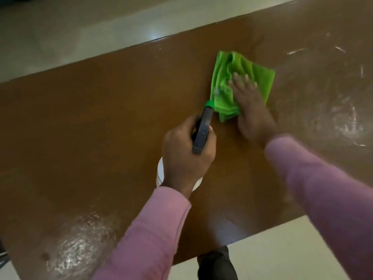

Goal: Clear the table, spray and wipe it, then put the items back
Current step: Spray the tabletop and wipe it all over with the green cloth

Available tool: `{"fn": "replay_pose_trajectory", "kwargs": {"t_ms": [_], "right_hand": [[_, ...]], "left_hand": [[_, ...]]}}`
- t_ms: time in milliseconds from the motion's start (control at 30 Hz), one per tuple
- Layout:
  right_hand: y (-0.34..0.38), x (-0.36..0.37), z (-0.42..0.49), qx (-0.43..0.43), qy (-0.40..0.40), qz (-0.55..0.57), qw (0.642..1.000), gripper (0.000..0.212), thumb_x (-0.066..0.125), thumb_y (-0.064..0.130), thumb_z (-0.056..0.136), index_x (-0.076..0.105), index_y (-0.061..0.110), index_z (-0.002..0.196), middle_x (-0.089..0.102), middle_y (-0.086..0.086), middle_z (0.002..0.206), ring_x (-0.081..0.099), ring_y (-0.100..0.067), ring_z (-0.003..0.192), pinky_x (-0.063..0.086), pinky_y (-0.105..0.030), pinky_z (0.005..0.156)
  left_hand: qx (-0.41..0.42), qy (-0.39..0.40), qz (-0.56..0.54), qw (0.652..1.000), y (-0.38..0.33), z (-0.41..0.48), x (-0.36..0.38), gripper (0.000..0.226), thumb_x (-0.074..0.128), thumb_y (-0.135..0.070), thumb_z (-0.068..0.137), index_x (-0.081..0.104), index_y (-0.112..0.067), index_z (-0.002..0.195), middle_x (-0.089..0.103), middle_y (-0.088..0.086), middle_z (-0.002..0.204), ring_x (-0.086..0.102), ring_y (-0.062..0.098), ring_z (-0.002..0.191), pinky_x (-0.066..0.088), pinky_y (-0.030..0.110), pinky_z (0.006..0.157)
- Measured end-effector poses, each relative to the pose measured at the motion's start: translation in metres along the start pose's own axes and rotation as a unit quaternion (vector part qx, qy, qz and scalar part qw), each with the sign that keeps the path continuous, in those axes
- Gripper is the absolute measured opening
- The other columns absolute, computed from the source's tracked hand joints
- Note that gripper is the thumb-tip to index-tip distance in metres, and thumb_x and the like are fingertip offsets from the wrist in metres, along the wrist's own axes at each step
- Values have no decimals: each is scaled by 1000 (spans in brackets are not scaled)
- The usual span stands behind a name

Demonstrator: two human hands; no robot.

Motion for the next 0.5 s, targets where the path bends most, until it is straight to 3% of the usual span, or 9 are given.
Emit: {"fn": "replay_pose_trajectory", "kwargs": {"t_ms": [133,367,433,500], "right_hand": [[-1,27,-84,-8,30,10,999,79,40,2,75,18,16,150,3,1,156,-1,-30,147,-2,-43,119],[-48,-57,103,17,12,-42,999,72,41,4,87,12,13,152,1,-9,161,-3,-35,147,0,-46,118],[-51,-59,117,5,12,-42,999,71,40,5,88,11,12,153,1,-9,161,-2,-35,147,0,-46,118],[-55,-45,78,-29,-8,-42,999,74,42,3,84,14,10,152,4,-10,160,0,-35,147,0,-45,119]], "left_hand": [[2,-23,61,998,-15,5,28,13,60,-23,86,53,-27,75,43,-17,50,47,3,46,25,10,46],[3,-24,69,997,-12,-4,44,16,56,-37,89,54,-33,74,53,-11,58,50,11,47,32,9,44],[6,-36,84,996,-10,-4,46,20,57,-36,90,52,-35,71,56,-10,64,51,13,47,33,11,43],[-1,-52,100,994,-10,-1,46,22,58,-34,90,53,-33,69,56,-9,63,49,15,46,36,21,42]]}}
Point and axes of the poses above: each hand's wrist, its own z-axis towards the middle knuckle, its own x-axis out of the palm, y = z × x, the point moved 4 cm from there along z, towards the middle knuckle
